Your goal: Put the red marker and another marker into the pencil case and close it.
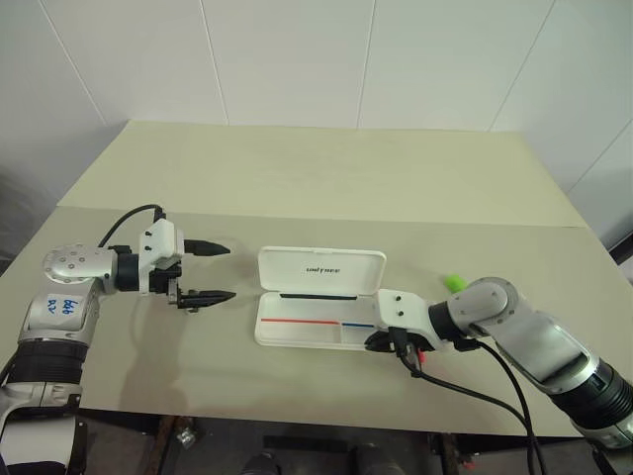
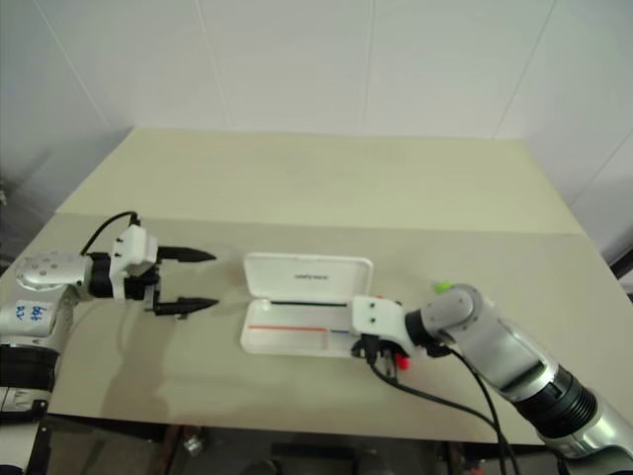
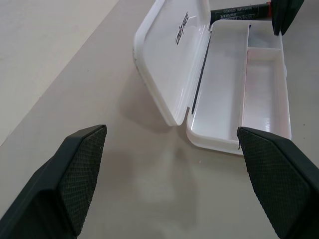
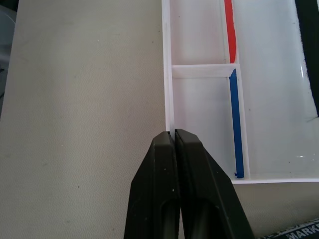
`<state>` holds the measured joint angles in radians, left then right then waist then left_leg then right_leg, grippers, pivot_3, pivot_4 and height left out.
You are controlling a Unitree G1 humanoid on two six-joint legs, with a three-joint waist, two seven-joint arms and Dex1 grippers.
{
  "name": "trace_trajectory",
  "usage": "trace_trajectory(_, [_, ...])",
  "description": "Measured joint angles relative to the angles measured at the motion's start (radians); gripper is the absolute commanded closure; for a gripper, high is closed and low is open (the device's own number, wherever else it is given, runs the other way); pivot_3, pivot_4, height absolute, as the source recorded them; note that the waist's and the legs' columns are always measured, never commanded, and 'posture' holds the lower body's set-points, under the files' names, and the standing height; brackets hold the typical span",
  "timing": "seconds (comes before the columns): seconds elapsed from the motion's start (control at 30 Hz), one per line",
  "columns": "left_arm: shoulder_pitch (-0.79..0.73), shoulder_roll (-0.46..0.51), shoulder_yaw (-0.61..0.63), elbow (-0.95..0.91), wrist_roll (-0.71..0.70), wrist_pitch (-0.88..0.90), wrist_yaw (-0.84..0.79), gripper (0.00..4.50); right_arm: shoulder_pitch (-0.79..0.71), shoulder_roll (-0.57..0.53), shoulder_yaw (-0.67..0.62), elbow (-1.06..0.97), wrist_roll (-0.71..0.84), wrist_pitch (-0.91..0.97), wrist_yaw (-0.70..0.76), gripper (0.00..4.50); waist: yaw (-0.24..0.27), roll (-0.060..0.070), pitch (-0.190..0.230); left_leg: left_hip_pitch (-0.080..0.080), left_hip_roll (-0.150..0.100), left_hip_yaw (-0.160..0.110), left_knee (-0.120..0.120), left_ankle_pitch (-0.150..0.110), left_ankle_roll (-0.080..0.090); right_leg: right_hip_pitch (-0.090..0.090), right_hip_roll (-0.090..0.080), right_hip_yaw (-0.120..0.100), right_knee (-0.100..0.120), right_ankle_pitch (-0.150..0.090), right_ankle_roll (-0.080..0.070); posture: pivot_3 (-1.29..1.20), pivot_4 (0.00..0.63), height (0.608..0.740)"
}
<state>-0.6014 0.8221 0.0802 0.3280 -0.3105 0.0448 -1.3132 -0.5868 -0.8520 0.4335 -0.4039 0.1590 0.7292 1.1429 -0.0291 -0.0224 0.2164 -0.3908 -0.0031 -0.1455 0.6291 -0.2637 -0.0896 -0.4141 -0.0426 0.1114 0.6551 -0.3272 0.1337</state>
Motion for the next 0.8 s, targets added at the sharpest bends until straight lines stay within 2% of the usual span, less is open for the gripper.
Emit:
trace_trajectory(0.27, [0.0, -0.004, 0.0, 0.0, 0.0, 0.0, 0.001, 0.0, 0.006, -0.003, -0.001, 0.001, -0.001, -0.015, -0.001, 4.49, 0.0, 0.0, 0.0, 0.0, 0.0, 0.0, 0.0, 0.0, 0.0, 0.0, 0.0, 0.0, 0.0, 0.0, 0.0, 0.0, 0.15, 0.74])
trace_trajectory(0.43, [-0.002, -0.004, 0.0, 0.001, 0.0, 0.0, 0.001, 0.0, 0.006, -0.017, -0.002, 0.004, -0.002, -0.013, 0.003, 3.19, -0.001, 0.0, 0.0, 0.0, 0.0, 0.0, 0.0, 0.0, 0.0, 0.0, 0.0, 0.0, 0.0, 0.0, 0.0, 0.0, 0.15, 0.74])
trace_trajectory(0.63, [-0.011, -0.006, 0.0, 0.001, 0.0, 0.0, 0.001, 0.0, 0.006, 0.002, -0.01, 0.01, 0.001, -0.005, -0.019, 1.06, -0.002, 0.0, 0.0, 0.0, 0.0, 0.0, 0.0, 0.0, 0.0, 0.0, 0.0, 0.0, 0.0, 0.0, 0.0, 0.0, 0.15, 0.74])
trace_trajectory(0.8, [-0.011, -0.007, 0.0, 0.001, 0.0, 0.0, 0.001, 0.0, 0.006, 0.022, -0.035, 0.013, 0.03, 0.016, -0.027, 1.06, -0.006, 0.0, 0.0, 0.0, 0.0, 0.0, 0.0, 0.0, 0.0, 0.0, 0.0, 0.0, 0.0, 0.0, 0.0, 0.0, 0.15, 0.74])
